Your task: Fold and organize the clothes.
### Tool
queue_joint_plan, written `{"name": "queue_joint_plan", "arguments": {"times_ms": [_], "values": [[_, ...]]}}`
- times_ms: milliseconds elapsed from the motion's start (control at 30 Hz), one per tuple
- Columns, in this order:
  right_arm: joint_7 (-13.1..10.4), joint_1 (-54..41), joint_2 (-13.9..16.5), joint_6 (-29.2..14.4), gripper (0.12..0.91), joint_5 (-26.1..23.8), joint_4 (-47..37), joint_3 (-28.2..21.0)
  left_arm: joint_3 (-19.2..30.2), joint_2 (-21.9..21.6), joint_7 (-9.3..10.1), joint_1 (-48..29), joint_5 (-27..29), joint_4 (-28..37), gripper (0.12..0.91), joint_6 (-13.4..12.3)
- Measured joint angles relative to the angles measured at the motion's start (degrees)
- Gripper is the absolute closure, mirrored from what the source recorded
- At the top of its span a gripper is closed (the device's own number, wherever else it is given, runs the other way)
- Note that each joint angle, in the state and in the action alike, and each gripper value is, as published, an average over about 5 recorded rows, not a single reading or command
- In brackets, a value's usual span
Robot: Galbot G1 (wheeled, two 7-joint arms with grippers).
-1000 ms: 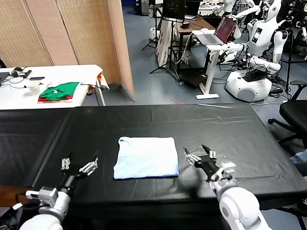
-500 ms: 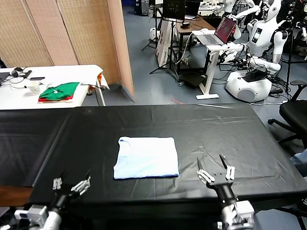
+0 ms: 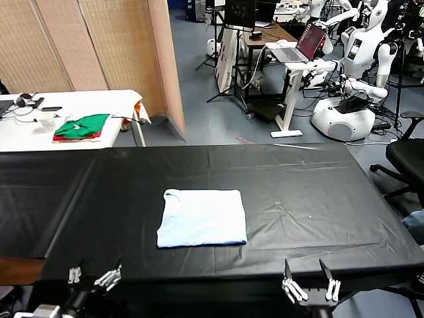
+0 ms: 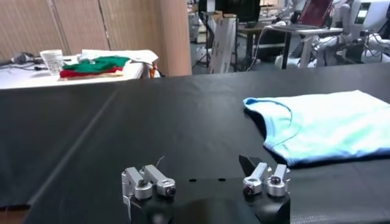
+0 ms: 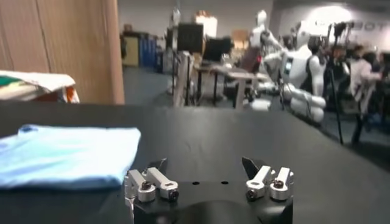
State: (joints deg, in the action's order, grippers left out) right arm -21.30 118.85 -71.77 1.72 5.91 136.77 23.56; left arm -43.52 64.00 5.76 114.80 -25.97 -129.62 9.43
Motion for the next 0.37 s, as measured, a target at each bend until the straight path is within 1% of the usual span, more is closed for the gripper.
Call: {"name": "queue_joint_plan", "arguments": {"times_ms": [367], "values": [[-0.12,2.02,-0.05,0.27,0.118,0.09,0.27,-0.49,-0.4,0.04,-0.23,0.48,-0.01,0.51,0.123,-0.12]]}}
